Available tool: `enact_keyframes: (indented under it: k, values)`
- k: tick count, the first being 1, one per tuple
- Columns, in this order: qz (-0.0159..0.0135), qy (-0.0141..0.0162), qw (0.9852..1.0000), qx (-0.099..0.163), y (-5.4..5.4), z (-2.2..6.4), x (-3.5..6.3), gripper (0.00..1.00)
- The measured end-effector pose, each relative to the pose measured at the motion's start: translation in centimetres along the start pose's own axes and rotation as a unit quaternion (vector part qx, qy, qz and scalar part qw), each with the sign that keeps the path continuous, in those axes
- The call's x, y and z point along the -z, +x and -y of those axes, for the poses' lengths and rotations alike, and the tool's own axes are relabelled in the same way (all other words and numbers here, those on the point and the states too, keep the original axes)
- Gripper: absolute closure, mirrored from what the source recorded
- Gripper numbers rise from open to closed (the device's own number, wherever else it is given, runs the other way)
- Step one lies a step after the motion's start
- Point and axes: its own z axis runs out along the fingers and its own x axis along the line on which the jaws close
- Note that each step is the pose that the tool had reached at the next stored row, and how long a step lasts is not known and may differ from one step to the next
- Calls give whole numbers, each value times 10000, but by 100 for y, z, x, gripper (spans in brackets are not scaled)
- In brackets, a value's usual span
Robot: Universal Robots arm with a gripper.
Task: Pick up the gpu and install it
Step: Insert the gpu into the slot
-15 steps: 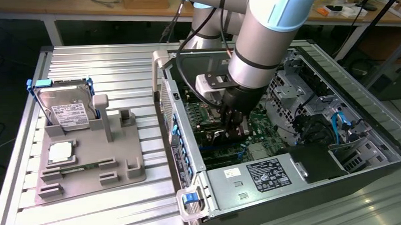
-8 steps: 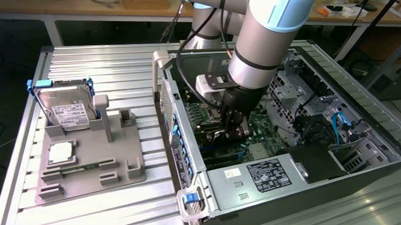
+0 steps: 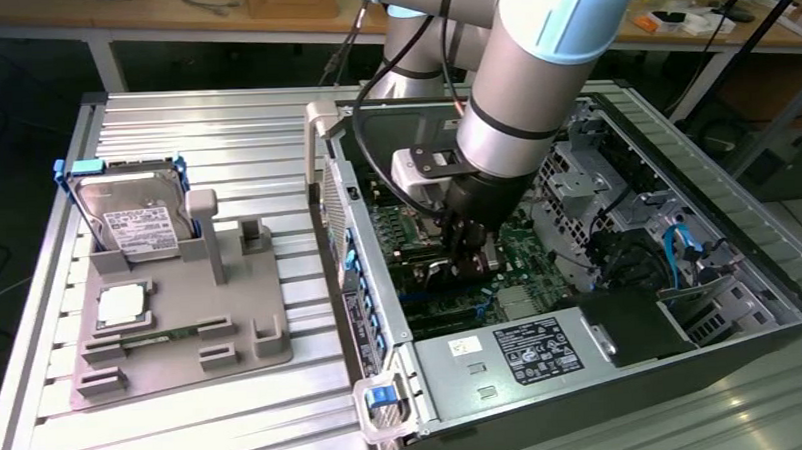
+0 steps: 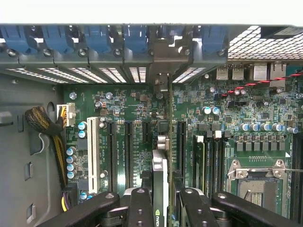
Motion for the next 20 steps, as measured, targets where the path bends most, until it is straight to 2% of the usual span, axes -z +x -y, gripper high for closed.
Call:
enact_keyframes:
  k: [6, 10, 20]
  values:
    - [7, -1, 10000, 0, 0, -1, 1, 73]
    - [55, -1, 10000, 1, -2, -1, -2, 73]
    - [59, -5, 10000, 1, -1, -13, -3, 73]
